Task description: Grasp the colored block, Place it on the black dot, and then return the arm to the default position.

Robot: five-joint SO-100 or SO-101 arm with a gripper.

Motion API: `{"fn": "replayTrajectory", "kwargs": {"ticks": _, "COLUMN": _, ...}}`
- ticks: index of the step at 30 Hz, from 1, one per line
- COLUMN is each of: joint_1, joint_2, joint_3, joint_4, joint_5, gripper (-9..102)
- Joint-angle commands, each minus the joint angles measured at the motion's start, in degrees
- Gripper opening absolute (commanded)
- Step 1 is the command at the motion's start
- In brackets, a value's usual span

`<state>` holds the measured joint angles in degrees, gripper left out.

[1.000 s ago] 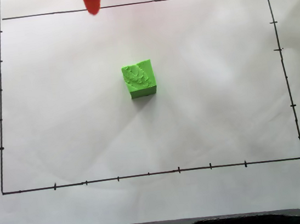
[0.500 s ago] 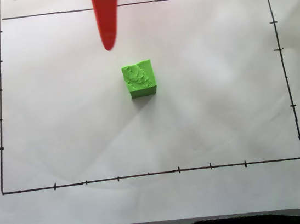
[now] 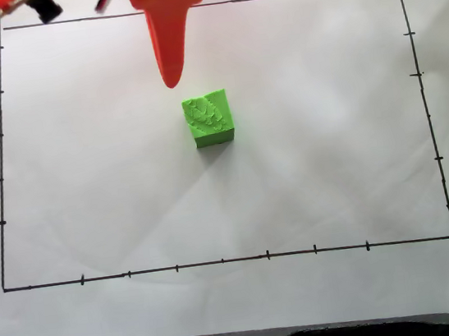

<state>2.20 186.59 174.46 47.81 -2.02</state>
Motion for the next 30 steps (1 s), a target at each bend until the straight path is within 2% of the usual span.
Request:
{"fn": "replayTrajectory", "kwargs": {"ticks": 1, "joint_1": -0.62, "joint_2": 0.62, "joint_3": -0.18, "joint_4": 0.79, "joint_5": 1.23, "gripper": 0}}
{"fn": "replayTrajectory", "kwargs": {"ticks": 8, "joint_1": -0.97, "joint_2": 0.7, "joint_3": -0.18, "joint_4": 3.16, "joint_5": 2.46, "gripper": 0}}
{"fn": "replayTrajectory", "kwargs": {"ticks": 30, "joint_1": -1.58, "joint_2": 0.79, "joint_3": -0.18, "joint_4": 3.16, "joint_5": 2.2, "gripper": 0}}
